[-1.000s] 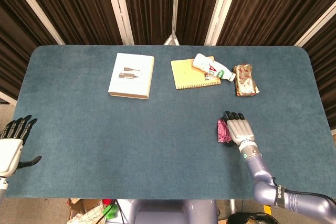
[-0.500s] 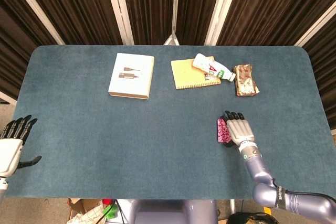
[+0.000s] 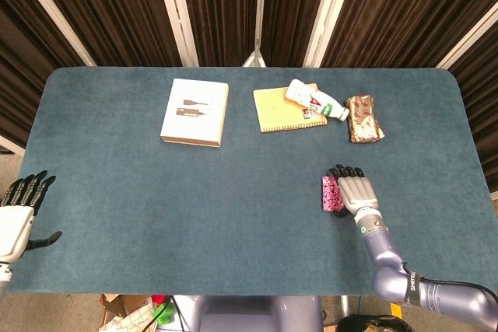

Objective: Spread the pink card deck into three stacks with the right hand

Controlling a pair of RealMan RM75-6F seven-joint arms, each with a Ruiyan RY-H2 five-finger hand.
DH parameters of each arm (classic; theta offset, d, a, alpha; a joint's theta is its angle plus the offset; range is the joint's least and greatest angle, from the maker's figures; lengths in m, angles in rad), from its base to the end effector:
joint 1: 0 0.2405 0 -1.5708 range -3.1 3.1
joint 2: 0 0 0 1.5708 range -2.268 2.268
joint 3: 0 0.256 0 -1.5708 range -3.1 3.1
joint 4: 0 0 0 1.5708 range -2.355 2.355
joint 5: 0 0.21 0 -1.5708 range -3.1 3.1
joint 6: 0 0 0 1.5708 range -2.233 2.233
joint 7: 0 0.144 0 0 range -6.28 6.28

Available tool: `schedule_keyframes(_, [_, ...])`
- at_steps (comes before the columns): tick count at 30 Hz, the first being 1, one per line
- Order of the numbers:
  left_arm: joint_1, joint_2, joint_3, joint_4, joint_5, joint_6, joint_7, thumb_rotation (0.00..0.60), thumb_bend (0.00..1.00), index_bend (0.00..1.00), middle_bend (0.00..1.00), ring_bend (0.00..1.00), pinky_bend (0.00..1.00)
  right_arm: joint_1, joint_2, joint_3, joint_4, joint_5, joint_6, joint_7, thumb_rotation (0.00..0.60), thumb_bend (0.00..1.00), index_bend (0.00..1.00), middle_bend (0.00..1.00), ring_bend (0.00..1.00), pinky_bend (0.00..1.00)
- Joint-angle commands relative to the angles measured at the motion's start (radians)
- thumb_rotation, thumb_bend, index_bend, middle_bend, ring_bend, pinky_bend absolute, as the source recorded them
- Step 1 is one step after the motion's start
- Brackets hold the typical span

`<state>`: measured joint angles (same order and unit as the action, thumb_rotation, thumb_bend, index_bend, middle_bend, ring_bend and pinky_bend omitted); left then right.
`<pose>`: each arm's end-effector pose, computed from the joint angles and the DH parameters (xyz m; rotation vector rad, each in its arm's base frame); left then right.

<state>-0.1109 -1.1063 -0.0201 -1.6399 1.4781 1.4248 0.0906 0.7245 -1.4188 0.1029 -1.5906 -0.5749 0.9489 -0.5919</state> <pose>-0.3105 0.1820 0.1497 -1.4590 -0.9032 -0.8033 -0.2284 -0.3273 0.0089 1.6693 -1.2028 0.4637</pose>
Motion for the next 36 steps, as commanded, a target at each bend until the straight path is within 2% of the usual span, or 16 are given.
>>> schedule_keyframes(1, [0.000,0.000,0.000,0.000,0.000,0.000,0.000,0.600,0.02,0.00,0.00,0.00,0.00,0.002,0.000,-0.002,0.001,0.005,0.000,0.001,0.600,0.24,0.18,0.00,0.00,0.00])
schedule_keyframes(23, [0.000,0.000,0.002,-0.001,0.004,0.002,-0.002,0.600,0.02,0.00,0.00,0.00,0.00,0.018,-0.012,-0.022,0.034,0.045,-0.012,0.005,0.600,0.24,0.22,0.00,0.00,0.00])
schedule_keyframes(31, [0.000,0.000,0.002,-0.001,0.006,0.004,-0.004,0.600,0.02,0.00,0.00,0.00,0.00,0.009,-0.019,-0.017,0.041,0.006,-0.001,0.038,0.600,0.24,0.44,0.08,0.00,0.00])
schedule_keyframes(36, [0.001,-0.001,0.002,-0.001,0.006,0.005,-0.004,0.600,0.02,0.00,0.00,0.00,0.00,0.002,-0.004,-0.009,0.020,-0.031,0.013,0.058,0.600,0.24,0.50,0.12,0.00,0.00])
